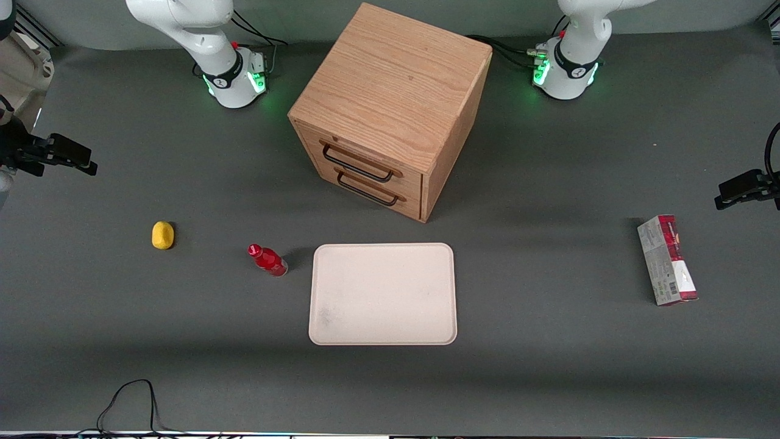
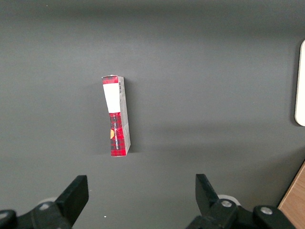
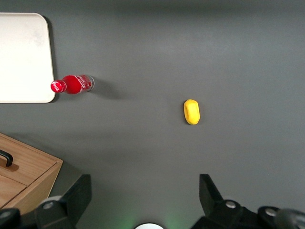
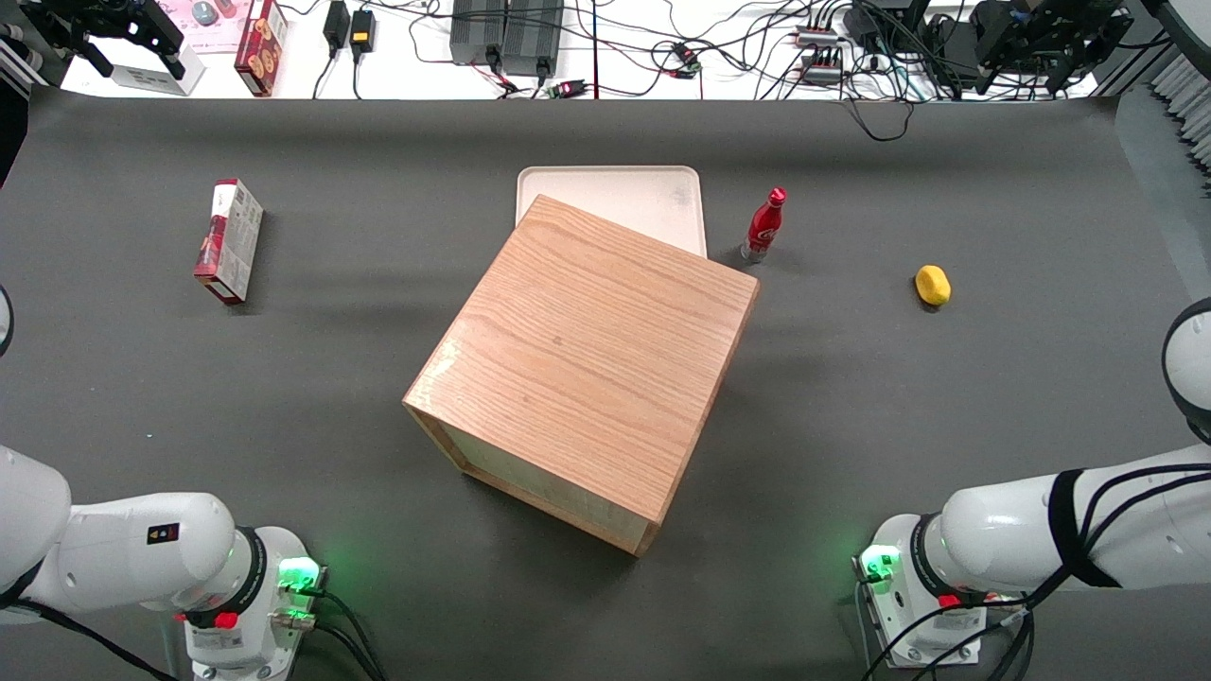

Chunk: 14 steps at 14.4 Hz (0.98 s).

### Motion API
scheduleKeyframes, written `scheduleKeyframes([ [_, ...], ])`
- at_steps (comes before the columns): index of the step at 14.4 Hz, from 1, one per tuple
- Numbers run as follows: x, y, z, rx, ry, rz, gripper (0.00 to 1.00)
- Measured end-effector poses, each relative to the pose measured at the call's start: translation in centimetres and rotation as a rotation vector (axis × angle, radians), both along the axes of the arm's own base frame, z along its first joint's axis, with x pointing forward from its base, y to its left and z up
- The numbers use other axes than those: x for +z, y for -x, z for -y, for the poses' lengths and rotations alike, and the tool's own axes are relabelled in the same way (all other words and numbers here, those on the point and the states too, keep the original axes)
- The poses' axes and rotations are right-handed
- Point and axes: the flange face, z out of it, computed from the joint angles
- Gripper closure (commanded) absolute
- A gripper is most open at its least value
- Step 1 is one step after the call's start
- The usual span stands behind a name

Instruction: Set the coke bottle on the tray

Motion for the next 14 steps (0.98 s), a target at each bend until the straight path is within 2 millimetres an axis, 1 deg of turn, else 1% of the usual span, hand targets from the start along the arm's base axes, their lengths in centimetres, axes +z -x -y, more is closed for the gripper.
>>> scheduleKeyframes([
  [2,-0.1,-0.1,-1.5,0.028,0.0,-0.001,0.0],
  [6,-0.9,-0.8,-5.3,0.052,0.002,0.008,0.0],
  [8,-1.9,-1.4,-8.6,0.041,0.004,0.015,0.0],
  [10,-3.1,-1.9,-12.5,0.025,0.006,0.021,0.0],
  [13,-4.8,-2.4,-18.9,0.021,0.011,0.016,0.0],
  [14,-5.3,-2.5,-20.6,0.026,0.012,0.012,0.0],
])
